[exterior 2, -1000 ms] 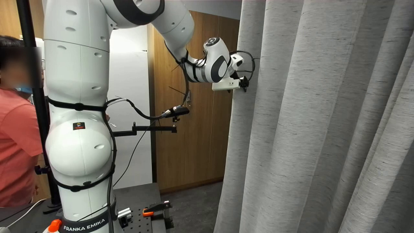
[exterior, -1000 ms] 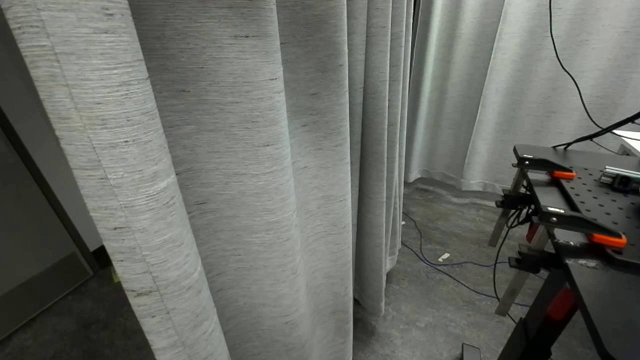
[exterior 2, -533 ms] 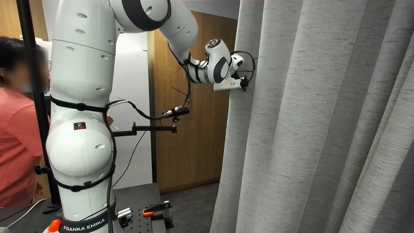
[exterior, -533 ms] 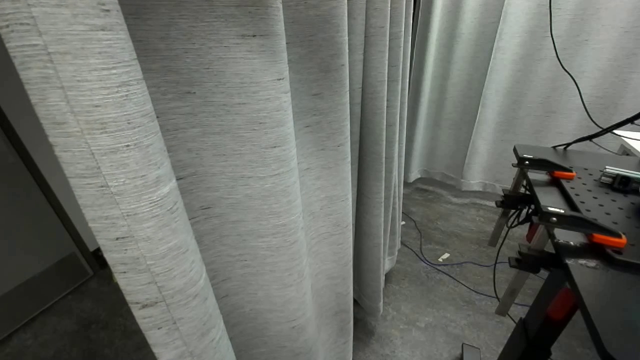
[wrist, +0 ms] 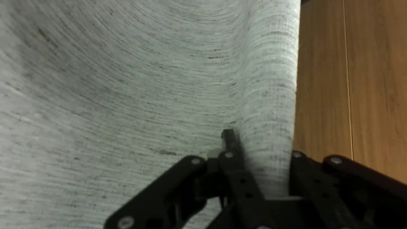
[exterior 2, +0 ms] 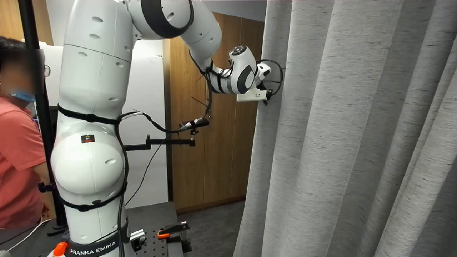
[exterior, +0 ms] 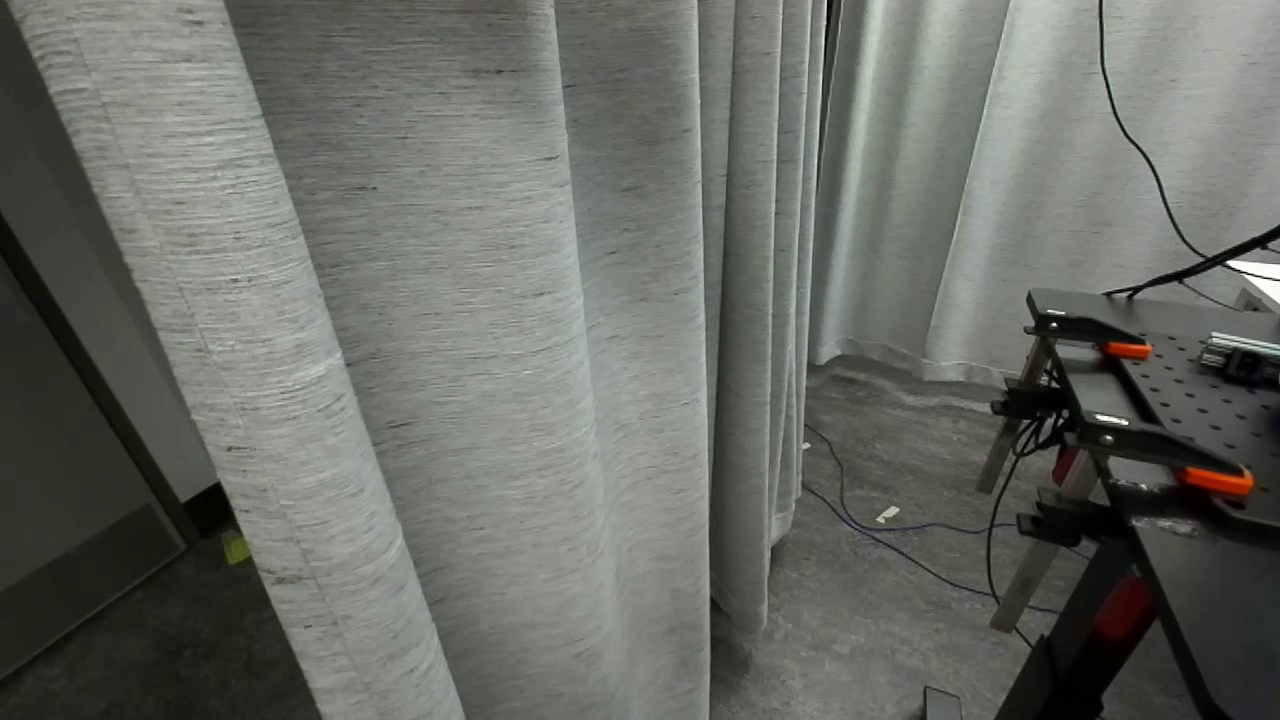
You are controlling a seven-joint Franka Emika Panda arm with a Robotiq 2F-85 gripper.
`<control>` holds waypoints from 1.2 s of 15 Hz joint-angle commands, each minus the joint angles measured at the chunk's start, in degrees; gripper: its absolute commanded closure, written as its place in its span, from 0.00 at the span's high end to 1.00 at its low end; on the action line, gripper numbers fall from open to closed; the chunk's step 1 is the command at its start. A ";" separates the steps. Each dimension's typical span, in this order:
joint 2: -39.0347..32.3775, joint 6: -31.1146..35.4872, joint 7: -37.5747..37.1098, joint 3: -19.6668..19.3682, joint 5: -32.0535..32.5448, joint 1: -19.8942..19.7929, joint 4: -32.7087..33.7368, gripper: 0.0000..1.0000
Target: Move the curtain to the right
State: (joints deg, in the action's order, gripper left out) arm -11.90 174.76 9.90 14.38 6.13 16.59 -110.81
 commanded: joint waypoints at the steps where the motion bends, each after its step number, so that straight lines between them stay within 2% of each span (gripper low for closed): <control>1: 1.36 -5.19 -0.95 0.72 -1.93 -0.05 -0.23 0.00; 4: 2.80 -9.80 -3.38 0.58 -0.84 0.24 -0.54 0.00; 7: 4.70 -14.61 -7.60 -1.59 3.02 1.42 -0.72 0.01; 10: 6.53 -22.12 -12.54 -2.57 8.37 1.70 -0.25 0.01; 18: 9.03 -31.81 -23.35 -1.19 15.05 0.87 0.36 0.01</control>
State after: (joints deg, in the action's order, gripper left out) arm -3.77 147.12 -8.12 13.12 17.82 17.10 -110.73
